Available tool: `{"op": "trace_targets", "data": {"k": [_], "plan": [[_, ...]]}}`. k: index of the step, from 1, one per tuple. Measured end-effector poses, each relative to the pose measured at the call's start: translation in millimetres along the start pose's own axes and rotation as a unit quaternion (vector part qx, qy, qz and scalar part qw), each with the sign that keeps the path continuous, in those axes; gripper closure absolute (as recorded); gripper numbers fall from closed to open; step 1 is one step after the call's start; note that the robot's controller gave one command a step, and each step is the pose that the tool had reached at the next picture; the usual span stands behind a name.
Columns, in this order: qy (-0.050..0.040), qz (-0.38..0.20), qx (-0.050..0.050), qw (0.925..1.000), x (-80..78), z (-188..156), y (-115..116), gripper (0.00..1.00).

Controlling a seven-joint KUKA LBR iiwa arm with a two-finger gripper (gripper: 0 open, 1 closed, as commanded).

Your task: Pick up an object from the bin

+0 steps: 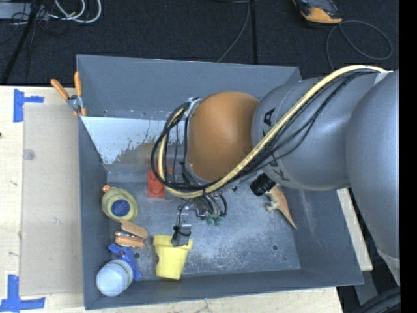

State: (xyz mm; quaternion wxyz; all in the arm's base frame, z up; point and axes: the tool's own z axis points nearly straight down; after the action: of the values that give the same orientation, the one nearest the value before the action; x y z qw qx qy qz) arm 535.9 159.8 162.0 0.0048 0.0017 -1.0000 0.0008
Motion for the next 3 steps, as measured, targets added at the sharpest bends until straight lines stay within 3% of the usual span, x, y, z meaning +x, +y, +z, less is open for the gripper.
{"op": "trace_targets", "data": {"k": [1, 2, 3], "plan": [[-0.0037, 0.002, -0.001, 1.0, -1.5, -5, -1, 0.0], [-0.0063, -0.032, -0.001, 0.9995, 3.7, 10, 0, 0.0], [-0.0044, -0.17, -0.001, 0.9854, 10.9, 60, -27, 0.0]]}}
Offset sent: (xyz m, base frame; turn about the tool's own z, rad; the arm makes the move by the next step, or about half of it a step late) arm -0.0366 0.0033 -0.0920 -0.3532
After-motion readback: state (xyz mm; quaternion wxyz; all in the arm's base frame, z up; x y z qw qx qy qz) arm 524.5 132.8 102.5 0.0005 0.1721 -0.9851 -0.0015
